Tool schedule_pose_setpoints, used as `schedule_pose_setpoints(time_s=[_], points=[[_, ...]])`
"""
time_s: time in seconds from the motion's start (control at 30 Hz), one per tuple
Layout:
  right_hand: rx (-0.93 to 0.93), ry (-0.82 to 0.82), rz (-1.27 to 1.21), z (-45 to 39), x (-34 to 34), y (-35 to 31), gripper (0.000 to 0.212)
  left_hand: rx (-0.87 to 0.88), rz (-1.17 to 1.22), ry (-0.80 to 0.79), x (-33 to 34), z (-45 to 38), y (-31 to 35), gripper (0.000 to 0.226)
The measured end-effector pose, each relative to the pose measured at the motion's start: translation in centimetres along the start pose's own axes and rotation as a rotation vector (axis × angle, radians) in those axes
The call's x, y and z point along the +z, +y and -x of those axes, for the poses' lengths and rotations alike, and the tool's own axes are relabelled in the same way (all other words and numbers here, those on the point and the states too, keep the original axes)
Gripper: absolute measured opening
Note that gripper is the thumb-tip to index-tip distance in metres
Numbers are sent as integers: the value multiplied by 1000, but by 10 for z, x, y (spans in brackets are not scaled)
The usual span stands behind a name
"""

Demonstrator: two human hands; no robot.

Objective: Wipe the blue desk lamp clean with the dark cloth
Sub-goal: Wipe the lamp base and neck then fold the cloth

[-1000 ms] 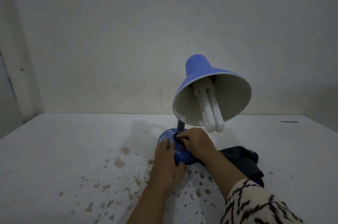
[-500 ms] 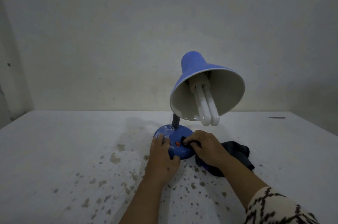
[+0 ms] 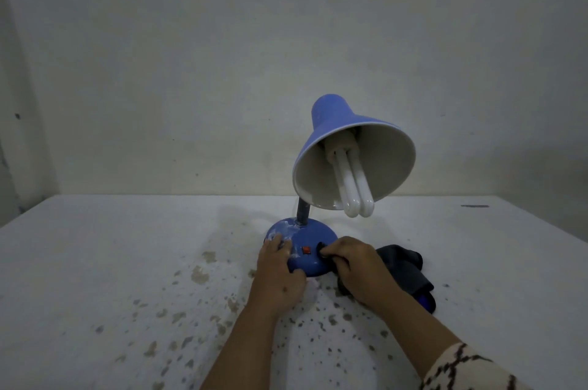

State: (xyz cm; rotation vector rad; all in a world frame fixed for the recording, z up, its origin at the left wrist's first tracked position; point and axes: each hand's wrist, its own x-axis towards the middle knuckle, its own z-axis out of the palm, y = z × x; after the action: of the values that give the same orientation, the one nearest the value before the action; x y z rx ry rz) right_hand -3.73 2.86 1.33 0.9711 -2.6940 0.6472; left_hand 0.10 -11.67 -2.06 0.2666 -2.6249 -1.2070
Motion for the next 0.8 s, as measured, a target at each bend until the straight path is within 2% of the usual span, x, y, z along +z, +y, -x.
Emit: schedule_pose_setpoints(time_s=[0.1,0.27,0.53,0.7,0.8], points=[[20,-24,64,0,6,1,33,0,-7,2,2,0,-1,63],[-60,-25,3,5,13,-5,31,-3,13,11,0,2,-1,63],[204,40,-61,-22,5,19,25,8,25,-6,-2,2,-3,63],[247,-73,-75,-57,16,27,29,1,21,-5,0,1,-2,64],[330,-66,-135,-83,35,40,29,4,30,-1,1,2,-2,64]])
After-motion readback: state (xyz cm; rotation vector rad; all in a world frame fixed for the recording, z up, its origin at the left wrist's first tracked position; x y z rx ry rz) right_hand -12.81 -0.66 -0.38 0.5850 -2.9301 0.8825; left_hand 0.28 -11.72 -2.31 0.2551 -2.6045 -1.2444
